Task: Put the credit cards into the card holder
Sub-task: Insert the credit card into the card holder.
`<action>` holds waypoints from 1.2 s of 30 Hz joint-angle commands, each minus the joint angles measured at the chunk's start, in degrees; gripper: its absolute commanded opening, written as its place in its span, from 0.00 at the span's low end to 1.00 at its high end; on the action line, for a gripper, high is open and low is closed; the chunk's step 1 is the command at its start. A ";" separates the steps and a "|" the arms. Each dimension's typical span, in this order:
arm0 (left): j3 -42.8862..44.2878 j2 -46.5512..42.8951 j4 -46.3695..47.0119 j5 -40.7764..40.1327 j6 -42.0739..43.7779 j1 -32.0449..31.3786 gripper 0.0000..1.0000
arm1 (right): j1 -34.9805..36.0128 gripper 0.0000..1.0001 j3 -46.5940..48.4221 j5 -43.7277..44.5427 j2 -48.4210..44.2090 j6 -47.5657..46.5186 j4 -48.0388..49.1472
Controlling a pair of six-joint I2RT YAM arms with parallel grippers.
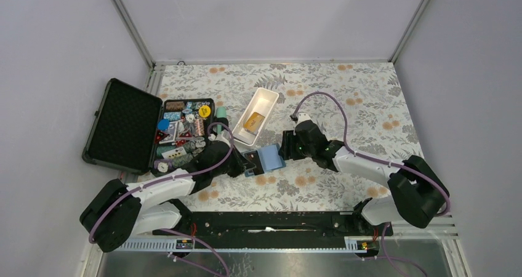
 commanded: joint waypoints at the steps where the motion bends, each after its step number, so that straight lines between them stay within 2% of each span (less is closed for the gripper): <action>1: 1.42 0.86 5.07 -1.93 1.46 -0.36 0.00 | -0.33 0.55 1.52 -2.83 2.21 -0.42 1.73; 13: 1.17 5.33 11.03 -0.10 2.87 -0.33 0.00 | -0.31 0.50 2.28 -6.60 7.54 -0.23 3.98; 22: 1.09 6.17 10.28 0.50 4.52 -0.31 0.00 | -0.35 0.48 2.62 -7.63 8.66 -0.07 4.27; 29: 2.63 5.65 6.37 -0.24 7.69 -0.27 0.00 | -0.32 0.47 2.99 -8.07 9.73 -0.04 4.08; 36: 2.76 6.29 7.41 -0.01 8.37 -0.16 0.00 | -0.38 0.46 3.05 -8.45 9.89 0.02 3.88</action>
